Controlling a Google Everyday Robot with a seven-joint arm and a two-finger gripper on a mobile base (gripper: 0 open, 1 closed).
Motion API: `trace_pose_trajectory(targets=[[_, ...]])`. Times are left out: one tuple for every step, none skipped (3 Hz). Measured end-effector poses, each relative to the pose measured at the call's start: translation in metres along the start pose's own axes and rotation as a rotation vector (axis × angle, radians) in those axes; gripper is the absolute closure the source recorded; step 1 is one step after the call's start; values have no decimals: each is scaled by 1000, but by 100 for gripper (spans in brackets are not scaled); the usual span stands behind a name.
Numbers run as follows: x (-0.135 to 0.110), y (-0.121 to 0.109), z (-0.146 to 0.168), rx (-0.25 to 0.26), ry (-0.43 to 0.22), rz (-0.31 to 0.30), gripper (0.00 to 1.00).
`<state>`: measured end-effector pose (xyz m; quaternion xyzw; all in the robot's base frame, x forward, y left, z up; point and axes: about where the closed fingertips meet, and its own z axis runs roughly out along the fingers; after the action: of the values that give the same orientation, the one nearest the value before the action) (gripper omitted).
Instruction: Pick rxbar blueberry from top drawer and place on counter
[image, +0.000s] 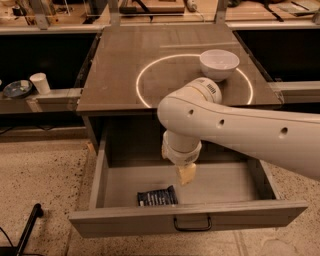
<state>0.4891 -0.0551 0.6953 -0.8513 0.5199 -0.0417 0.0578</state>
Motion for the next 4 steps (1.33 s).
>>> trace_pose_trajectory(targets=[[-4, 4, 31, -59, -11, -27, 31], [-15, 20, 56, -129, -39, -48, 31], [-28, 32, 68, -164, -71, -63, 31], [-48, 38, 78, -183, -105, -99, 31]])
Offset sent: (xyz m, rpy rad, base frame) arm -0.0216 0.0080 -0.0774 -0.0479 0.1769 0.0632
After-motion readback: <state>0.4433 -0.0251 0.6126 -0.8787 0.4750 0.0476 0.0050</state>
